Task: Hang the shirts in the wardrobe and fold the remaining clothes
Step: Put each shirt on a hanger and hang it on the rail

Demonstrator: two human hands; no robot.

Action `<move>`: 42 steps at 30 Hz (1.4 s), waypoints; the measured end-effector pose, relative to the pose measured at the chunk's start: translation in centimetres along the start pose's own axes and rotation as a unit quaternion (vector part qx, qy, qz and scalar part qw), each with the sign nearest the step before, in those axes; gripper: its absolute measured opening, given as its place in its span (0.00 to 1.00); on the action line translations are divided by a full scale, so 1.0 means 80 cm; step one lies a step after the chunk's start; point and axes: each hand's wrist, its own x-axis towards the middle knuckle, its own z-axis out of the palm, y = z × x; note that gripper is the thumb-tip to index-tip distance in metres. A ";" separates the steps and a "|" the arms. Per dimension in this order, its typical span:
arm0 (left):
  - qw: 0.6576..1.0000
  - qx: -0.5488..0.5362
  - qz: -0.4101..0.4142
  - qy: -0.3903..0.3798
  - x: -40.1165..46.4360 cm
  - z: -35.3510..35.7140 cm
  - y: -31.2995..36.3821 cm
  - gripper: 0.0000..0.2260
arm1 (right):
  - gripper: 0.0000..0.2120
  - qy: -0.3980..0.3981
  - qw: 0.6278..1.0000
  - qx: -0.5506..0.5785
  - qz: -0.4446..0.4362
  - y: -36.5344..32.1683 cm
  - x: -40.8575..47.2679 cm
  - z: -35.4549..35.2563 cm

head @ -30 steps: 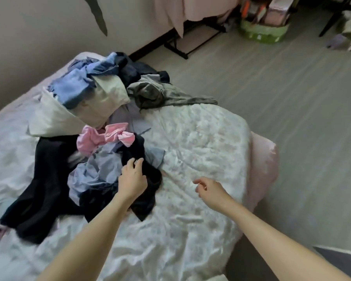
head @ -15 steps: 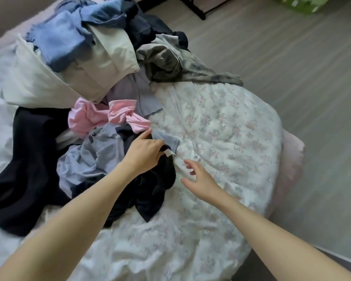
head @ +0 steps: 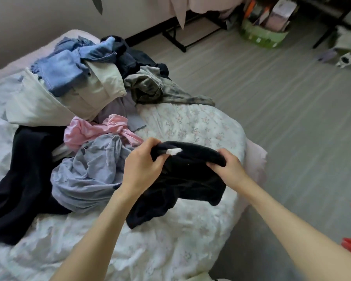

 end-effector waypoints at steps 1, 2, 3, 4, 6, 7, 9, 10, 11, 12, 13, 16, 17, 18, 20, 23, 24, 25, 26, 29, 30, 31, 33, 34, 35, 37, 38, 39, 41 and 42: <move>0.999 0.028 -0.001 -0.037 0.003 0.003 0.008 0.05 | 0.11 0.019 1.000 -0.012 -0.004 0.002 -0.003 -0.019; 0.995 0.064 0.008 -0.079 0.006 0.009 0.022 0.06 | 0.12 0.042 0.999 -0.019 -0.005 0.005 -0.013 -0.043; 0.987 0.107 0.032 -0.119 0.006 0.021 0.045 0.07 | 0.14 0.073 0.997 -0.024 -0.006 0.009 -0.031 -0.074; 0.976 0.150 0.057 -0.148 0.007 0.030 0.062 0.08 | 0.16 0.098 0.995 -0.026 -0.008 0.014 -0.046 -0.098; 0.953 0.195 0.108 -0.203 0.006 0.053 0.104 0.10 | 0.19 0.141 0.989 -0.041 -0.015 0.021 -0.085 -0.151; 0.947 0.190 0.118 -0.232 0.007 0.062 0.119 0.11 | 0.20 0.145 0.988 -0.048 -0.016 0.025 -0.101 -0.170; 0.931 0.149 0.135 -0.303 -0.002 0.088 0.163 0.13 | 0.21 0.166 0.984 -0.057 -0.017 0.038 -0.151 -0.218; 0.920 0.123 0.147 -0.341 -0.010 0.107 0.192 0.13 | 0.21 0.185 0.981 -0.059 -0.014 0.048 -0.186 -0.248; 0.910 0.106 0.148 -0.372 -0.019 0.120 0.213 0.13 | 0.21 0.194 0.979 -0.056 -0.011 0.057 -0.214 -0.269; 0.901 0.099 0.153 -0.394 -0.028 0.135 0.233 0.13 | 0.20 0.204 0.978 -0.046 -0.002 0.066 -0.243 -0.290; 0.891 0.102 0.171 -0.407 -0.042 0.156 0.259 0.12 | 0.19 0.227 0.973 -0.037 0.009 0.078 -0.281 -0.314; 0.894 0.090 0.220 -0.380 -0.081 0.214 0.317 0.09 | 0.17 0.291 0.955 -0.021 0.046 0.114 -0.384 -0.360; 0.900 0.072 0.227 -0.365 -0.096 0.234 0.338 0.07 | 0.17 0.311 0.948 -0.024 0.064 0.127 -0.420 -0.370; 0.904 0.061 0.234 -0.353 -0.110 0.250 0.356 0.05 | 0.15 0.322 0.943 -0.022 0.082 0.139 -0.449 -0.377; 0.895 0.042 0.258 -0.362 -0.150 0.293 0.406 0.05 | 0.09 0.366 0.922 -0.017 0.125 0.167 -0.519 -0.393; 0.876 -0.038 0.279 -0.391 -0.214 0.342 0.476 0.07 | 0.08 0.478 0.862 -0.032 0.165 0.193 -0.602 -0.412; 0.862 -0.067 0.296 -0.406 -0.241 0.359 0.502 0.08 | 0.08 0.530 0.830 -0.040 0.170 0.199 -0.634 -0.418; 0.846 -0.085 0.315 -0.422 -0.264 0.371 0.524 0.10 | 0.08 0.574 0.798 -0.053 0.176 0.203 -0.660 -0.423; 0.827 -0.090 0.343 -0.437 -0.284 0.382 0.543 0.12 | 0.07 0.609 0.767 -0.072 0.188 0.207 -0.683 -0.425; 0.775 -0.066 0.418 -0.470 -0.343 0.422 0.596 0.16 | 0.04 0.675 0.682 -0.142 0.242 0.214 -0.757 -0.429; 0.766 -0.060 0.432 -0.472 -0.359 0.435 0.611 0.16 | 0.04 0.683 0.660 -0.167 0.264 0.216 -0.779 -0.427; 0.758 -0.051 0.446 -0.473 -0.375 0.448 0.626 0.15 | 0.05 0.689 0.638 -0.185 0.291 0.219 -0.801 -0.424; 0.732 -0.026 0.469 -0.494 -0.411 0.477 0.655 0.15 | 0.09 0.698 0.590 -0.190 0.360 0.226 -0.848 -0.414; 0.710 -0.017 0.485 -0.510 -0.429 0.490 0.670 0.15 | 0.10 0.695 0.579 -0.179 0.386 0.229 -0.871 -0.406; 0.695 -0.010 0.490 -0.527 -0.437 0.496 0.678 0.15 | 0.11 0.683 0.587 -0.161 0.404 0.231 -0.883 -0.401; 0.625 -0.024 0.509 -0.591 -0.480 0.517 0.710 0.15 | 0.11 0.686 0.552 -0.128 0.457 0.229 -0.926 -0.386; 0.605 -0.026 0.507 -0.613 -0.489 0.518 0.719 0.15 | 0.11 0.691 0.539 -0.117 0.466 0.227 -0.937 -0.384; 0.581 -0.034 0.507 -0.636 -0.505 0.519 0.732 0.14 | 0.10 0.703 0.518 -0.110 0.474 0.223 -0.950 -0.377; 0.515 -0.057 0.511 -0.686 -0.540 0.517 0.761 0.11 | 0.10 0.750 0.454 -0.096 0.471 0.211 -0.975 -0.364; 0.474 -0.076 0.502 -0.719 -0.553 0.513 0.772 0.09 | 0.10 0.781 0.417 -0.093 0.455 0.206 -0.982 -0.358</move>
